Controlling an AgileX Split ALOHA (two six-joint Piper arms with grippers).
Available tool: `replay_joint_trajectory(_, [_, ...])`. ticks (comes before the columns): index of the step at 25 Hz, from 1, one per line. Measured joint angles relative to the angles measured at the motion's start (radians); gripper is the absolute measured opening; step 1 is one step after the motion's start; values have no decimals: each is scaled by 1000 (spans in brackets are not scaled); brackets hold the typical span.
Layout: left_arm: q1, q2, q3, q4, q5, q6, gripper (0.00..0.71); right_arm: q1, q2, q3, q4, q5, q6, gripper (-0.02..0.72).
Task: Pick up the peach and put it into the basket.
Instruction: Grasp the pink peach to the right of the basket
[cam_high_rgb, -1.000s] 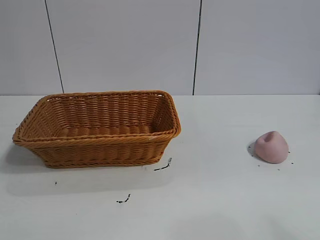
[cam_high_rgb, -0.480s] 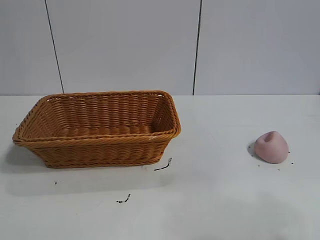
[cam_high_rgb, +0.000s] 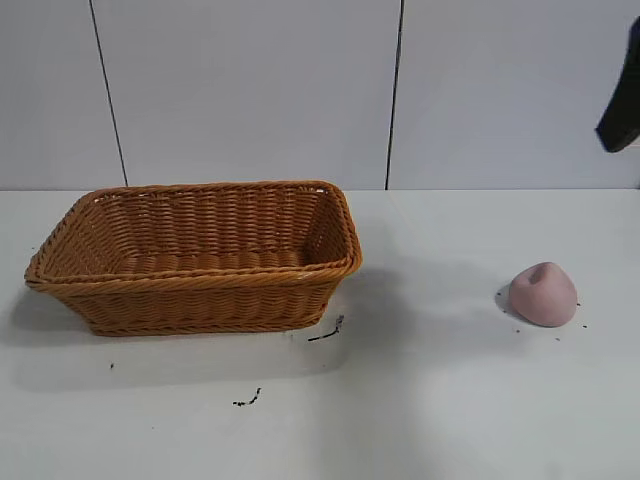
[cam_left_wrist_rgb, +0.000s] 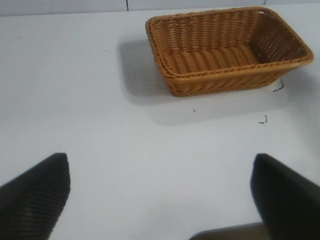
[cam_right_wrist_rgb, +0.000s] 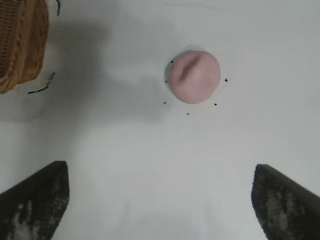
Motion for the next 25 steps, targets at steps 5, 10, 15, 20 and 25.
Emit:
replay_joint_trajectory(5, [0,0,0,0,0,0,694,0,149,-58,-39,-35,18,683])
replay_joint_trajectory(10, [0,0,0,0,0,0,694,0,229,-59,-50,-86,19,682])
replay_joint_trajectory(15, [0,0,0,0,0,0,694,0,307,-59,-50,-118,36,666])
replay_joint_trajectory(20, [0,0,0,0,0,0,694,0,310,-59,-50,-119,42,120])
replay_joint_trajectory(25, [0,0,0,0,0,0,694,0,242,-109,-61,-93,42,-14])
